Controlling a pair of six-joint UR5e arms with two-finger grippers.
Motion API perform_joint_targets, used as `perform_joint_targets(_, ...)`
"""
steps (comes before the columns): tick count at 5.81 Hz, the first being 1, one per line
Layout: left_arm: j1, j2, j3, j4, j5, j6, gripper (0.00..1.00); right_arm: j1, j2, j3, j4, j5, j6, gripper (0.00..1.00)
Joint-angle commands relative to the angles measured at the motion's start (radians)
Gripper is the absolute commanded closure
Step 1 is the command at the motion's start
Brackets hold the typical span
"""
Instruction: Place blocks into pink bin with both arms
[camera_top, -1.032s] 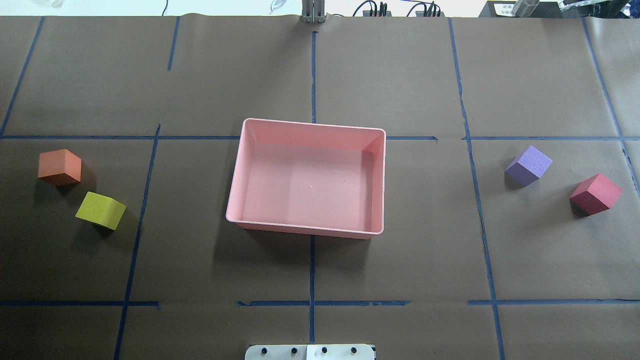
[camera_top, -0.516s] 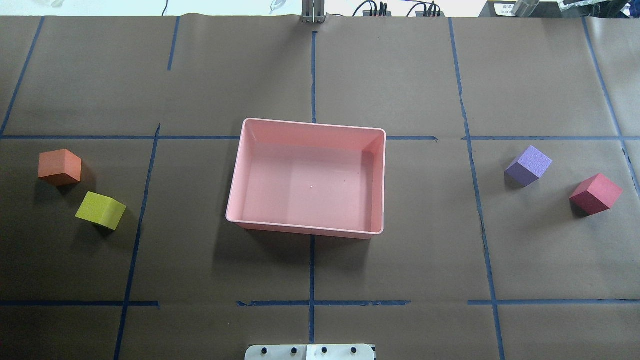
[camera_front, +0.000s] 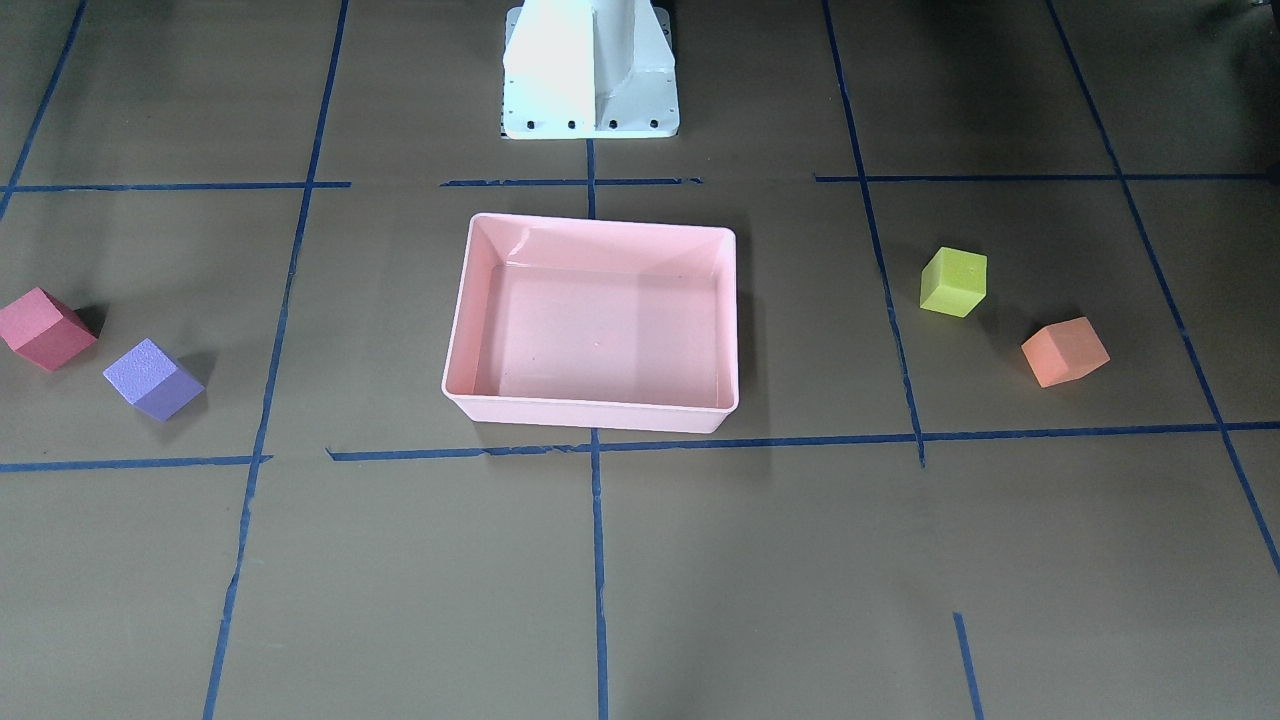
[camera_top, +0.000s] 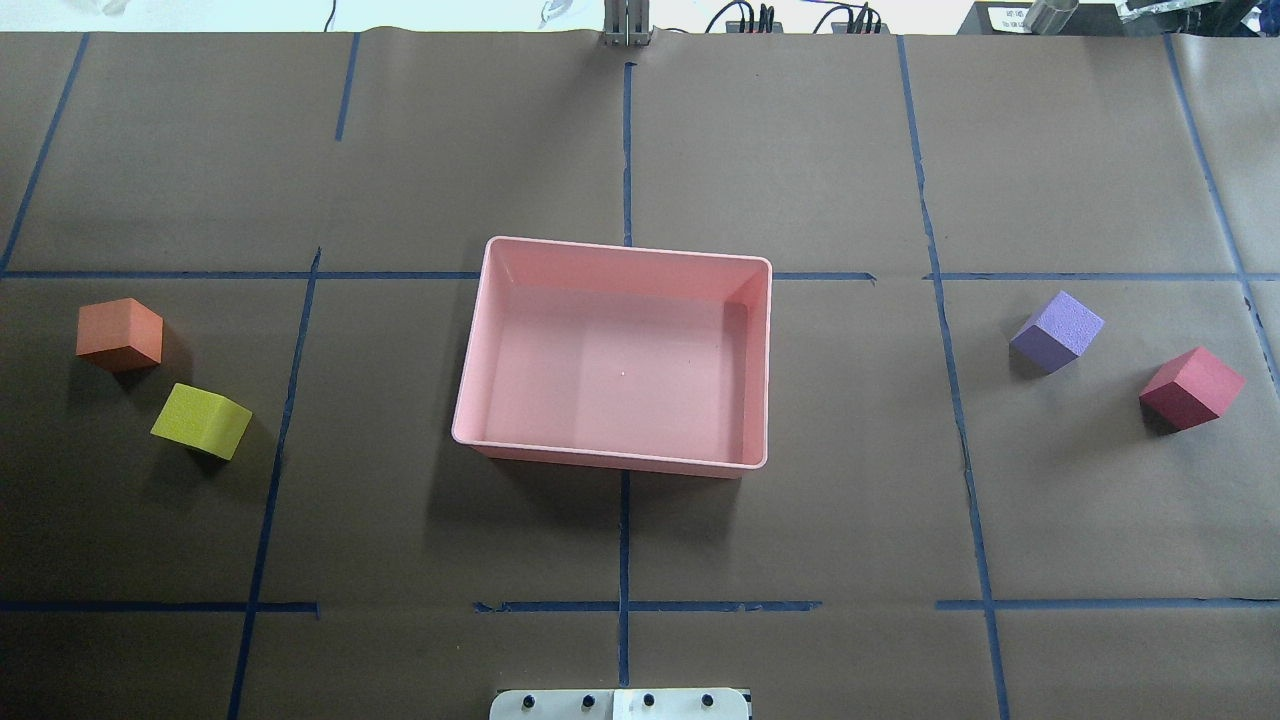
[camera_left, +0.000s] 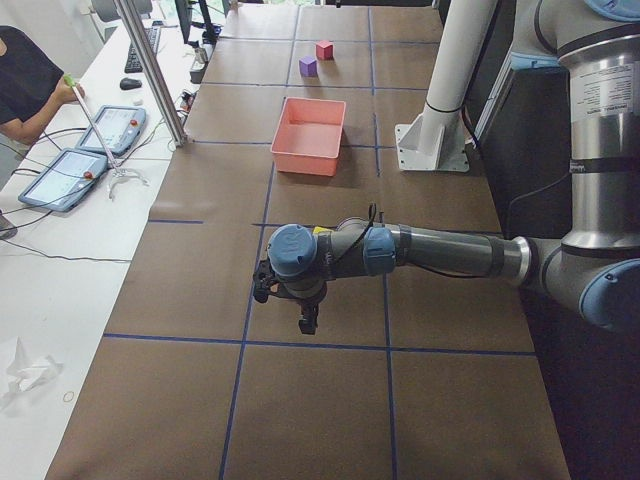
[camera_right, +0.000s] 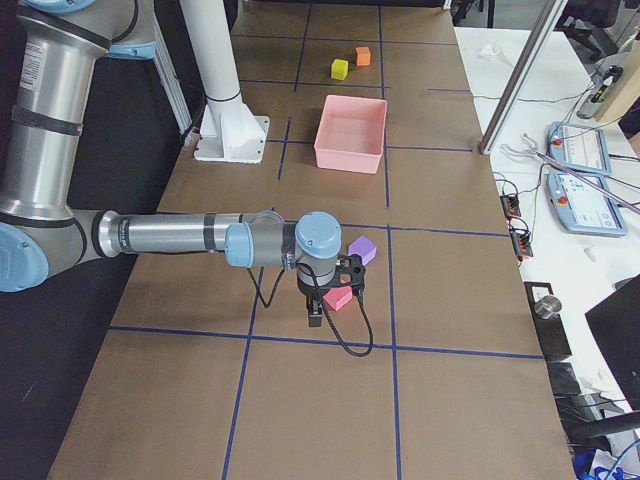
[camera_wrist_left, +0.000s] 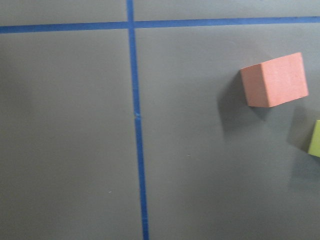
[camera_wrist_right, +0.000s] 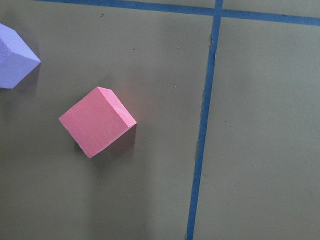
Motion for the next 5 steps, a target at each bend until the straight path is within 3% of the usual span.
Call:
perform_joint_targets(1,0.0,0.009,0.001,-0.006,-0.01,0.004,0.0,-0.024,-0.003,-0.018,0.096,0.009,-0.003,0.0)
perform_joint_targets(2,0.0,0.009,-0.001,-0.006,-0.011,0.004,0.0,-0.117,-0.003,-0.025,0.229,-0.014,-0.003,0.0)
perform_joint_targets(5,0.0,0.009,-0.019,-0.006,-0.013,0.004,0.0,-0.375,0.023,-0.035,0.412,-0.196,-0.09,0.01)
